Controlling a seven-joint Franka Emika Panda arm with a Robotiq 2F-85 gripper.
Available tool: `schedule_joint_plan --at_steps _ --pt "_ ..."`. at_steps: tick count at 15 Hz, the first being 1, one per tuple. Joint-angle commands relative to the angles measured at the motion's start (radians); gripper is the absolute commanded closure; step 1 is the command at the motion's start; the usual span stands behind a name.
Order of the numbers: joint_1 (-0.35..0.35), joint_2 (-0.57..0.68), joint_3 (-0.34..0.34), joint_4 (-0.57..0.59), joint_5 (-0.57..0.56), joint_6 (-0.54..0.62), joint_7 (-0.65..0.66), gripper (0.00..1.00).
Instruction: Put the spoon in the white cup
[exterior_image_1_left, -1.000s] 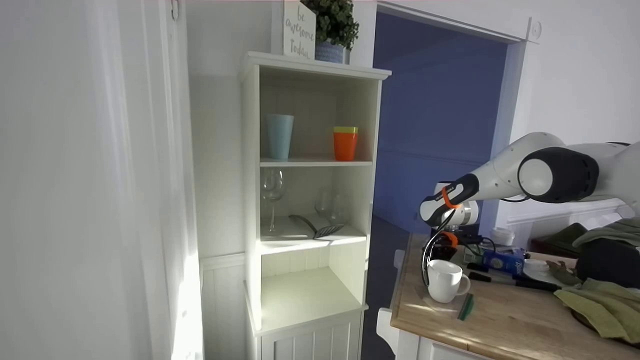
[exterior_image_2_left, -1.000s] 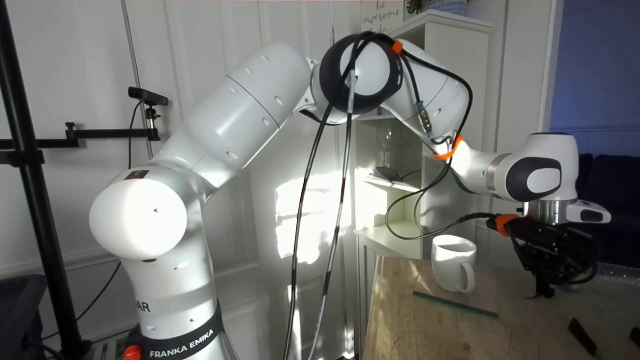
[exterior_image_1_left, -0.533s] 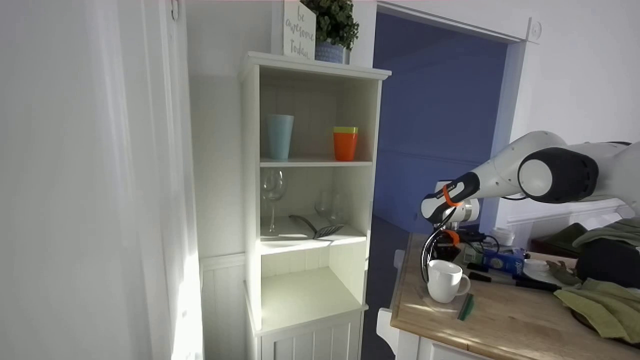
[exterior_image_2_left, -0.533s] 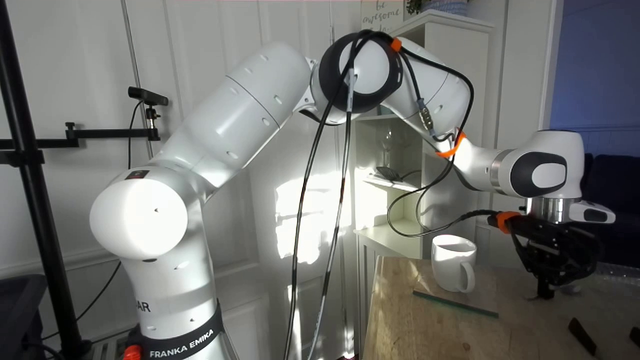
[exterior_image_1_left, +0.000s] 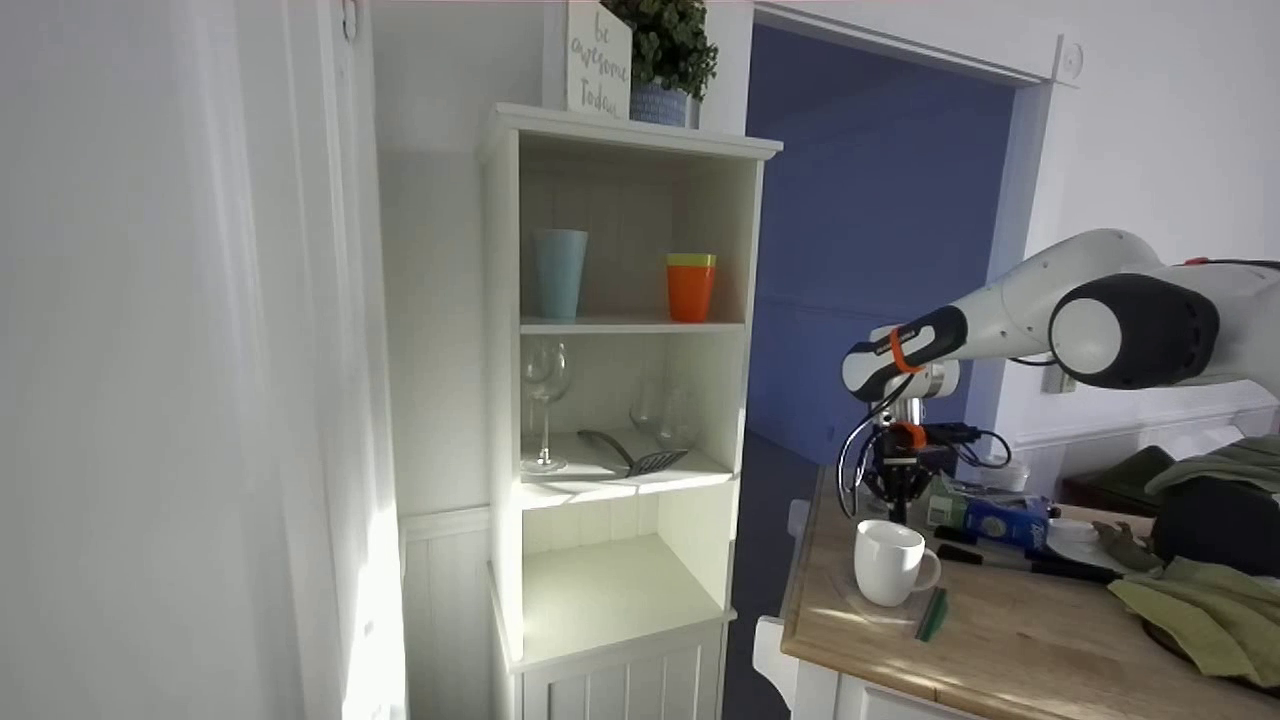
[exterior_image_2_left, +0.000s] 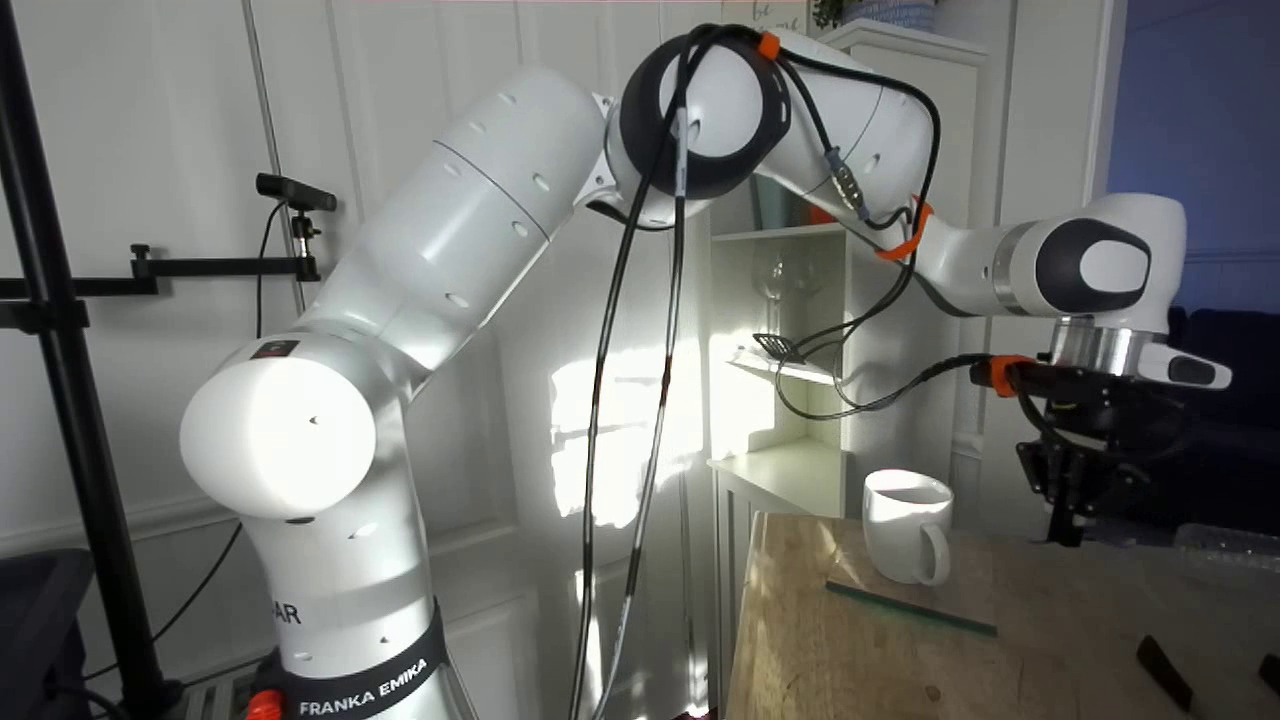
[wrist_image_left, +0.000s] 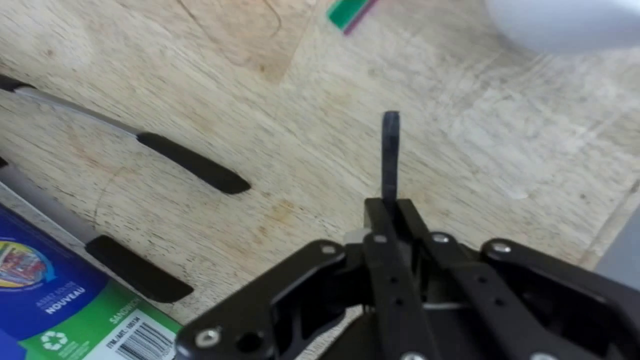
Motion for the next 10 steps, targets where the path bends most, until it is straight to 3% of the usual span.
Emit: schedule_joint_plan --at_steps 1,10 --pt "-0.001 -0.054 -0.005 0.046 -0.023 -0.192 0.002 0.95" --pt "-0.040 -0.032 0.022 0.257 0.002 -0.904 -0.127 0.95"
